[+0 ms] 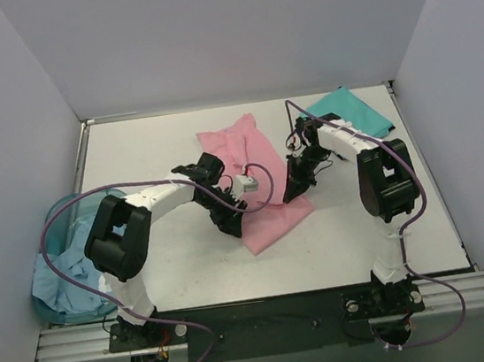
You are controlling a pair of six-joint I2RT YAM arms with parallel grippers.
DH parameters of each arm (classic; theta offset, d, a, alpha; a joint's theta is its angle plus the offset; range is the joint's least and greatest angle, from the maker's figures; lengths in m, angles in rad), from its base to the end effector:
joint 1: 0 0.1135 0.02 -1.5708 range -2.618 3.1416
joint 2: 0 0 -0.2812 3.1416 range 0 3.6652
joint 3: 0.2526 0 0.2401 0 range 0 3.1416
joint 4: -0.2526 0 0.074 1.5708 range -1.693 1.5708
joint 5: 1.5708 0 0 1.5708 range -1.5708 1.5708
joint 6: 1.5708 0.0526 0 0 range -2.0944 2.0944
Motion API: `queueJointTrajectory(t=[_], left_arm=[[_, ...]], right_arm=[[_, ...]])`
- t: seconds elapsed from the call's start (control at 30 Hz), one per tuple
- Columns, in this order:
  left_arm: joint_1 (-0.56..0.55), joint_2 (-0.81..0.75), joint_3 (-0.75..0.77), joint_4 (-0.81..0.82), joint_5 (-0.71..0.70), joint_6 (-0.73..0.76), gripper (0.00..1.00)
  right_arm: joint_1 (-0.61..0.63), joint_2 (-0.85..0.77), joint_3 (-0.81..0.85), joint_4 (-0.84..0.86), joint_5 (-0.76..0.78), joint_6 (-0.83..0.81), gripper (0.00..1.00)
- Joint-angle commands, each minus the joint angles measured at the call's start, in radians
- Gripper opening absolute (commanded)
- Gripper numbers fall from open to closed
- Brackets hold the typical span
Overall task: Fold and stack the t-shirts
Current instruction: Fold the folded rectangular tshirt in 1/3 of the way
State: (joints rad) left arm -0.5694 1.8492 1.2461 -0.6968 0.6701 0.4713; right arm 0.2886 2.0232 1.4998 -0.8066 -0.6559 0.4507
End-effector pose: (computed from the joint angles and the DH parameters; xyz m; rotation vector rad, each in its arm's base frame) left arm 0.2802 -0.2182 0.1904 1.4794 2.3194 -0.9740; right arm 0.3761 0.1451 0.1898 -0.1172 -2.9351 -1.0594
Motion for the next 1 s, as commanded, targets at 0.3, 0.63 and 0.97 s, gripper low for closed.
queueJointTrajectory(t=[0.3,0.63,0.97], left_arm=[[-0.037,-0.001,-0.051,0.114,-0.222,-0.252,0.58],[-0.096,0.018,-0.057,0.106,-0.282,-0.263,0.60],[-0.098,0.045,-0.017,0.094,-0.231,-0.252,0.00]], right_arm=[[0.000,-0.093,-0.079,-0.039,0.032,-0.035,0.00],[0.000,-0.107,-0.116,-0.014,0.019,-0.037,0.00],[-0.009,-0.122,-0.127,-0.006,0.025,-0.040,0.00]])
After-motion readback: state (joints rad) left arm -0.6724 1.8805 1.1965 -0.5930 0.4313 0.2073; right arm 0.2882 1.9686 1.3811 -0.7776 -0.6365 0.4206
